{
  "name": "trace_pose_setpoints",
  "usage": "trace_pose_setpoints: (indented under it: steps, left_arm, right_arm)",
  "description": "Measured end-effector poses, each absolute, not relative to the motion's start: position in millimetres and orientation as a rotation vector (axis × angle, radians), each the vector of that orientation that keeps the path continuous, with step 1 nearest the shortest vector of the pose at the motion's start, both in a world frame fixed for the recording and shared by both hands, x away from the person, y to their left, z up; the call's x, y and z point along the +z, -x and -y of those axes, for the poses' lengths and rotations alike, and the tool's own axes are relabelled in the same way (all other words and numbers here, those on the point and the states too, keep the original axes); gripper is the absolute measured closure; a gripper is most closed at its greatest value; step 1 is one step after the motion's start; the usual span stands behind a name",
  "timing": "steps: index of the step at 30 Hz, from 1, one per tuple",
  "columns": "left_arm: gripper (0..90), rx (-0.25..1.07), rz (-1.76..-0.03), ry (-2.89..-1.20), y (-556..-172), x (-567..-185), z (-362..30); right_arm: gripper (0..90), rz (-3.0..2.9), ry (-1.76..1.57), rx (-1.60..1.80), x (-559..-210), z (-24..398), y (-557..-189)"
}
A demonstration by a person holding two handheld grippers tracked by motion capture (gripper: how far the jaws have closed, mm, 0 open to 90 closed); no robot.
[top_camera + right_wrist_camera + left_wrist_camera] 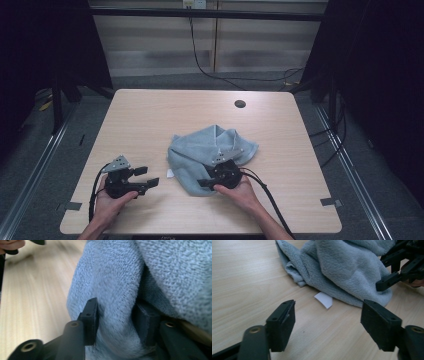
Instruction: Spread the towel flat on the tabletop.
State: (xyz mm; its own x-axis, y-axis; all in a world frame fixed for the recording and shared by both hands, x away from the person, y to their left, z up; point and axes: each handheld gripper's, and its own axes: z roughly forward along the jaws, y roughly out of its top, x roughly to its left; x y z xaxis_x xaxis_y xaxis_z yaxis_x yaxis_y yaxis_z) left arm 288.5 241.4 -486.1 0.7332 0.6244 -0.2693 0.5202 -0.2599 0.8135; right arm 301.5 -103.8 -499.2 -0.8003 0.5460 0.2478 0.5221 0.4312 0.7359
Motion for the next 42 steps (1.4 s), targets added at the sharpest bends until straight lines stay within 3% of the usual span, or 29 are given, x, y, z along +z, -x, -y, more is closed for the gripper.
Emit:
trace_pose_setpoints:
  steps: [2,4,5,9,11,17,21,32,34,36,39,42]
  left_arm:
    - [40.3,0.131,-0.866,-1.931,-286.3,-485.1,-240.4]
    - [40.7,0.114,-0.832,-1.931,-281.4,-481.5,-235.2]
    - [48.2,0.108,-0.797,-1.934,-277.6,-477.6,-229.3]
    - [55.6,0.090,-0.738,-1.928,-274.4,-470.1,-216.0]
    - [55.4,0.057,-0.718,-1.911,-276.2,-467.0,-207.0]
    - [50.4,0.048,-0.695,-1.997,-297.3,-472.2,-166.3]
    - [41.6,0.028,-0.734,-2.047,-310.8,-490.5,-151.7]
    - [47.5,0.115,-0.722,-2.089,-313.5,-501.8,-150.6]
    - [52.7,0.148,-0.736,-2.095,-312.1,-501.2,-150.8]
    - [63.4,0.129,-0.755,-2.079,-312.8,-501.3,-154.2]
    - [77.9,0.114,-0.748,-2.060,-312.7,-498.6,-159.2]
    - [84.1,0.103,-0.732,-2.032,-310.8,-493.8,-160.7]
  right_arm:
    - [53.1,-2.631,-0.976,1.338,-495.0,103.5,-300.2]
    - [51.1,-2.613,-0.966,1.368,-484.8,109.5,-298.8]
    - [49.1,-2.561,-0.985,1.391,-471.4,123.9,-297.8]
    - [46.9,-2.474,-1.017,1.428,-456.3,147.0,-298.8]
    - [42.8,-2.384,-1.065,1.463,-443.8,171.6,-303.2]
    - [36.6,-2.286,-1.069,1.477,-428.5,192.2,-311.4]
    - [28.4,-2.354,-1.068,1.433,-445.0,187.6,-326.1]
    - [21.0,-2.445,-1.032,1.384,-485.5,160.0,-336.9]
    - [21.0,-2.450,-1.031,1.372,-489.6,158.5,-336.7]
    - [21.6,-2.449,-1.031,1.367,-489.2,158.8,-335.9]
    - [28.2,-2.441,-1.034,1.377,-482.1,164.6,-334.6]
    - [30.4,-2.385,-1.085,1.370,-475.9,176.2,-335.8]
